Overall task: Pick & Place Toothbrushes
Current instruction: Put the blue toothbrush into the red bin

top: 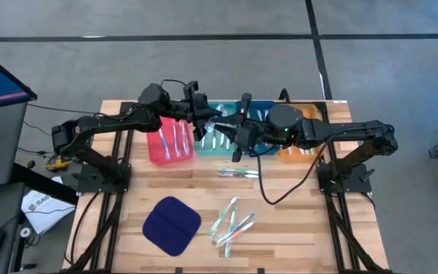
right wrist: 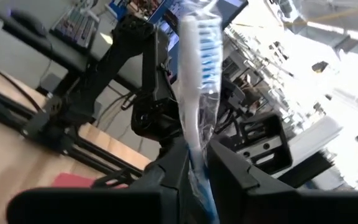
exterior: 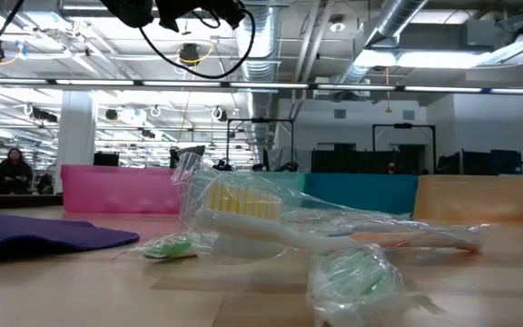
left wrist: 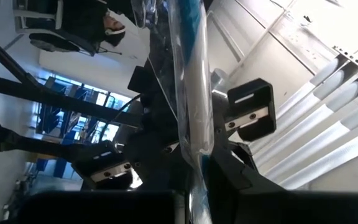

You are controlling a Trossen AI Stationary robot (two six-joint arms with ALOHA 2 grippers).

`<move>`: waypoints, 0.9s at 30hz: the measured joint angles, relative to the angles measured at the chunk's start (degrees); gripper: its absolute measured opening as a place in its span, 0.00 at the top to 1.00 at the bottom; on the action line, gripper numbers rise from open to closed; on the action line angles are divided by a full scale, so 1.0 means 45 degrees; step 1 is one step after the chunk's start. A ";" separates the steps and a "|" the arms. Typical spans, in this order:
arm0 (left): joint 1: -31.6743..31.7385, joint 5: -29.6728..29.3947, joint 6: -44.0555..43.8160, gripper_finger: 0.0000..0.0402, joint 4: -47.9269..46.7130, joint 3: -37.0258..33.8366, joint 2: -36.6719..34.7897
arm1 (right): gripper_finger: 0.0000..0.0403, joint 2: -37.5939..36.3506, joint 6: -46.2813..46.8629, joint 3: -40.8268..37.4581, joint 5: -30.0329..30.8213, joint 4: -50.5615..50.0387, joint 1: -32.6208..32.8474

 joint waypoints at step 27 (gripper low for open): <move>0.0124 0.0441 0.0565 0.96 0.0132 -0.0015 0.0000 | 0.48 -0.0029 0.4010 0.0000 0.0046 0.0000 -0.0010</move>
